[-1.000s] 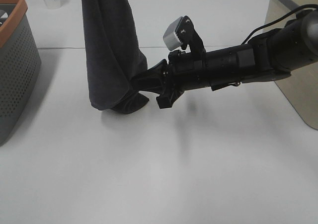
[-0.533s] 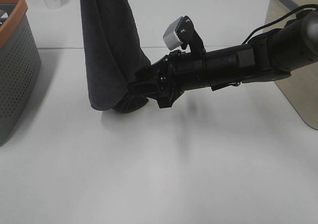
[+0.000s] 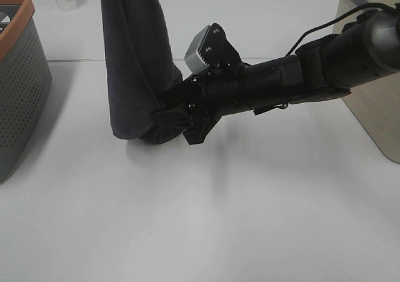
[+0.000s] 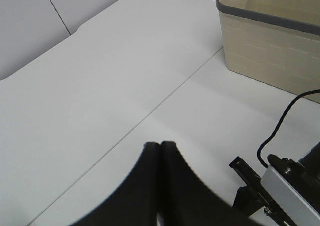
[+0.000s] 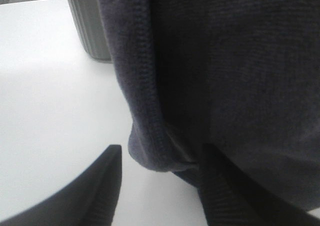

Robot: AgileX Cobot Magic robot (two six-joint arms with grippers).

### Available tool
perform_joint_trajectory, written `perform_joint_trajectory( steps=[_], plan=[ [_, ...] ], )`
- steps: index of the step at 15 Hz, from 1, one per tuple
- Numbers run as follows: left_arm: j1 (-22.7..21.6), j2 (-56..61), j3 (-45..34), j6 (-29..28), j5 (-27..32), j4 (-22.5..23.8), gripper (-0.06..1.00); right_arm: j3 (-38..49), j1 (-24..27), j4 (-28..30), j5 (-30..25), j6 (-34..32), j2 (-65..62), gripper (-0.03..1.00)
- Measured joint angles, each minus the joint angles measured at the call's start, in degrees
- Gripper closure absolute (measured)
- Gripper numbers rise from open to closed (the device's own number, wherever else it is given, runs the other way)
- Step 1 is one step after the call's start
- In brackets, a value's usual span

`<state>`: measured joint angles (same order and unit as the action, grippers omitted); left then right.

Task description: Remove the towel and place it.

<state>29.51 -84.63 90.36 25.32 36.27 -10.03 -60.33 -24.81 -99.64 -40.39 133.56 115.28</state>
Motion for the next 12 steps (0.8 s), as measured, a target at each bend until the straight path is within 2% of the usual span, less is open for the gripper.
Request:
perform_joint_trajectory(
  steps=[8, 12],
  plan=[
    [0.0, 0.0, 0.0, -0.1, 0.0, -0.7, 0.94, -3.2, -1.8, 0.1, 3.4, -0.2, 0.1, 0.48],
    [0.0, 0.0, 0.0, -0.1, 0.0, -1.8, 0.94, -4.9, -1.8, 0.1, 4.0, -3.1, 1.6, 0.48]
  ],
)
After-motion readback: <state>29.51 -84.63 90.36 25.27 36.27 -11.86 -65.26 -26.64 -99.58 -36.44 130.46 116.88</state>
